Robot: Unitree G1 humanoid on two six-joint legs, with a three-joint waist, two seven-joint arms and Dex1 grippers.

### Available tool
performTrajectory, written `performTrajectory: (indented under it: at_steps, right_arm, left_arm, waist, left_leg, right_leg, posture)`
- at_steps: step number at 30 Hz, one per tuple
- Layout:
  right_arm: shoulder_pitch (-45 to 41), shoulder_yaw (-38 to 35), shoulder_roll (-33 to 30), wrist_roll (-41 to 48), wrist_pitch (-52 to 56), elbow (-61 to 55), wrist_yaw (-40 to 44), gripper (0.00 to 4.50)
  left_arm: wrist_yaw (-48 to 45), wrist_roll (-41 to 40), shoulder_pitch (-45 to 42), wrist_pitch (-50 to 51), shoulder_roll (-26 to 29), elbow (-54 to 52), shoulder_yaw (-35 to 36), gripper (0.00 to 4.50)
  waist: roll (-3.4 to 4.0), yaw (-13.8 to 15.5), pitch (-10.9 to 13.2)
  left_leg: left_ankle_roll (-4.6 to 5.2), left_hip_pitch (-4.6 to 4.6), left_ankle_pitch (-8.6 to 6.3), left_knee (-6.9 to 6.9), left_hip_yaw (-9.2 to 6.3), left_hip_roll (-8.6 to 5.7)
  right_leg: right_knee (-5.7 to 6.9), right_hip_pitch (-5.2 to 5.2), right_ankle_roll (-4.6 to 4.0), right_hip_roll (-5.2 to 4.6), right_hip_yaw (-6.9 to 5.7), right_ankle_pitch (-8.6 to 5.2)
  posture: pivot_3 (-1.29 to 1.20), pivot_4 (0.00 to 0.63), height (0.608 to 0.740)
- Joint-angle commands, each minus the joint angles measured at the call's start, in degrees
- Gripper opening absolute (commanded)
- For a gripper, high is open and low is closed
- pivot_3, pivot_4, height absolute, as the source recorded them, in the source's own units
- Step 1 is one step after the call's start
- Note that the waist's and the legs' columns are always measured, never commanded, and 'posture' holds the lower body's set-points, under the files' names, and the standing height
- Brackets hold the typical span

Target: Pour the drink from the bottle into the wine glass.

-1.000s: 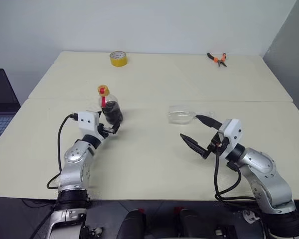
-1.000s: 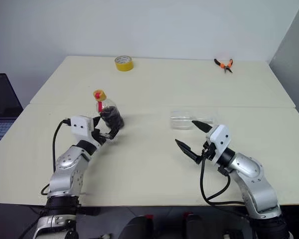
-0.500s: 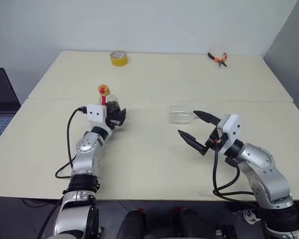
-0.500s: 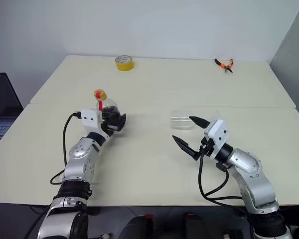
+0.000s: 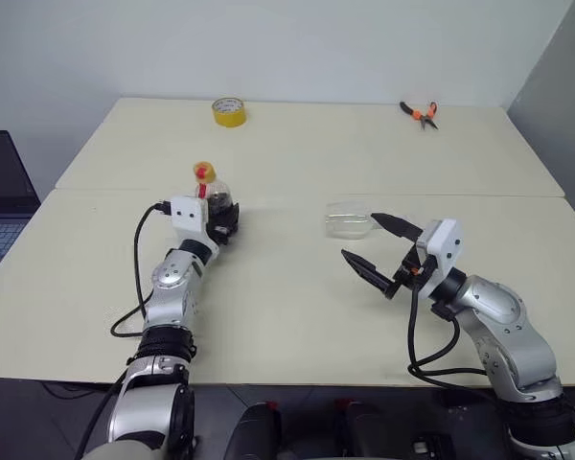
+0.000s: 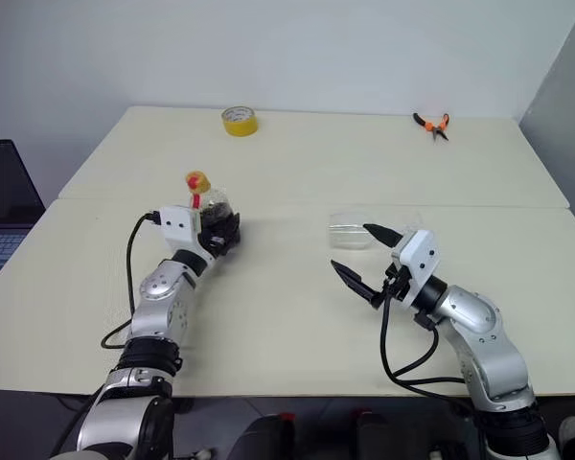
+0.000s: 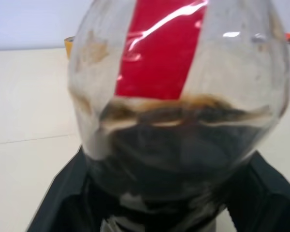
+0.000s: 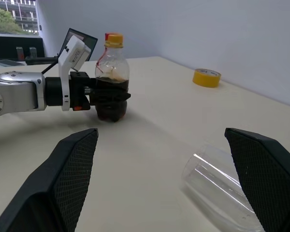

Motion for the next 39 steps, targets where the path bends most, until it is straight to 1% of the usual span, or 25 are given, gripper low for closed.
performTrajectory:
  at_steps: [1, 5, 9, 12, 16, 19, 20, 21, 23, 28, 31, 35, 39]
  right_arm:
    - [-0.5, -0.3, 0.2, 0.2, -0.3, -1.6, -0.4, 4.50]
    - [-0.4, -0.4, 0.1, 0.2, -0.1, -2.1, -0.5, 4.50]
    - [1.2, -0.2, -1.0, 1.9, 2.3, -5.6, 0.2, 4.50]
    - [2.5, -0.1, -1.6, 2.5, 3.8, -7.5, 0.4, 4.50]
    - [4.0, -0.5, -2.3, 3.0, 4.9, -9.3, 0.4, 4.50]
    - [5.9, -1.5, -3.9, 4.8, 6.7, -11.6, 1.5, 4.50]
    - [6.7, -2.2, -4.9, 7.2, 8.5, -12.9, 2.1, 4.50]
    - [7.6, -3.5, -6.0, 11.5, 11.5, -14.5, 2.8, 4.50]
    - [8.6, -5.0, -7.8, 15.7, 14.3, -16.5, 3.6, 4.50]
    - [8.4, -5.4, -11.4, 16.9, 16.0, -19.5, 3.6, 4.50]
    - [5.9, -5.2, -10.1, 17.8, 17.0, -20.6, 0.3, 4.50]
    - [1.8, -4.9, -6.3, 19.4, 18.8, -20.9, -5.5, 4.50]
    - [-1.1, -4.0, -4.2, 20.2, 20.8, -20.6, -8.9, 4.50]
  left_arm:
    - [-0.6, -0.1, -1.3, -1.5, 0.1, -0.4, 0.0, 2.15]
    - [-1.4, 0.3, -0.5, -1.3, 0.2, -3.1, -1.0, 2.00]
    - [-5.6, -2.6, 5.0, 5.0, -0.1, -18.9, -4.1, 2.00]
    - [-8.3, -5.3, 8.3, 11.2, -0.1, -28.1, -6.5, 2.00]
    - [-11.9, -7.9, 11.2, 17.9, 0.4, -36.4, -9.7, 1.99]
    - [-18.6, -11.1, 13.5, 23.1, 2.4, -42.4, -13.7, 1.99]
    - [-20.5, -12.5, 13.8, 25.4, 3.1, -44.0, -14.9, 1.97]
    - [-21.9, -13.4, 13.8, 27.0, 3.5, -44.9, -15.8, 1.96]
    - [-24.0, -13.9, 13.9, 28.8, 4.3, -45.9, -17.2, 1.96]
    - [-28.1, -12.7, 13.6, 28.9, 6.0, -46.1, -20.0, 1.96]
    - [-29.7, -10.6, 13.2, 26.8, 6.4, -45.2, -21.8, 1.96]
    - [-31.5, -9.1, 12.7, 24.9, 6.7, -43.7, -22.9, 1.95]
    - [-34.2, -8.6, 12.3, 24.0, 7.1, -43.1, -24.1, 1.95]
  waist:
    - [0.00, 0.0, 0.0]
    - [0.00, 0.0, 0.0]
    - [-0.02, 0.0, 0.0]
    - [-0.03, 0.0, 0.0]
    - [-0.03, 0.0, 0.0]
    - [-0.02, -0.1, 0.0]
    - [-0.02, -0.1, 0.0]
    - [-0.02, -0.1, 0.0]
    - [-0.03, 0.0, 0.0]
    - [-0.03, -0.2, 0.0]
    - [-0.03, -0.3, 0.0]
    - [-0.04, -0.3, 0.0]
    - [-0.03, -0.4, 0.0]
  left_leg:
    - [0.00, 0.00, 0.00, 0.00, 0.00, 0.00]
    - [0.00, 0.00, 0.00, 0.00, 0.00, 0.00]
    - [-0.02, -0.05, 0.01, -0.01, 0.01, 0.01]
    - [-0.03, -0.08, 0.01, 0.00, -0.01, 0.02]
    - [-0.02, -0.01, 0.01, 0.02, -0.02, 0.01]
    - [-0.02, -0.01, 0.01, 0.01, -0.03, 0.02]
    - [-0.02, 0.00, 0.01, -0.02, -0.01, 0.02]
    - [-0.02, -0.02, 0.01, -0.01, 0.00, 0.01]
    - [-0.01, -0.03, 0.01, 0.00, 0.00, 0.01]
    - [0.01, 0.03, 0.00, -0.02, -0.03, 0.03]
    - [0.01, 0.01, 0.00, -0.02, -0.03, 0.04]
    - [0.01, -0.01, 0.00, -0.02, -0.04, 0.03]
    - [0.01, -0.02, 0.00, -0.02, -0.03, 0.02]
  right_leg:
    - [0.00, 0.00, 0.00, 0.00, 0.00, 0.00]
    - [0.00, 0.00, 0.00, 0.00, 0.00, 0.00]
    - [-0.02, -0.03, 0.00, -0.01, 0.04, 0.00]
    - [-0.05, -0.02, -0.01, -0.01, 0.02, 0.00]
    - [0.03, 0.01, 0.00, -0.01, 0.02, 0.00]
    - [0.04, 0.00, 0.00, 0.02, 0.02, 0.00]
    - [0.01, 0.00, 0.00, 0.02, 0.04, 0.00]
    - [-0.01, 0.00, 0.00, 0.02, 0.05, -0.01]
    - [-0.05, 0.02, 0.00, 0.01, 0.05, 0.00]
    - [-0.02, 0.04, 0.00, 0.06, 0.03, -0.01]
    - [-0.03, 0.03, 0.00, 0.09, 0.04, -0.01]
    - [-0.06, 0.03, 0.00, 0.08, 0.04, -0.01]
    - [-0.09, 0.02, 0.00, 0.07, 0.05, -0.01]
  posture:
    - [0.00, 0.150, 0.740]
    - [0.00, 0.150, 0.740]
    - [0.00, 0.150, 0.740]
    - [0.00, 0.150, 0.740]
    - [0.00, 0.150, 0.740]
    - [0.00, 0.150, 0.740]
    - [0.00, 0.150, 0.740]
    - [0.00, 0.150, 0.740]
    - [0.00, 0.150, 0.740]
    - [0.00, 0.150, 0.740]
    - [0.00, 0.150, 0.740]
    - [0.00, 0.150, 0.740]
    - [0.00, 0.150, 0.740]
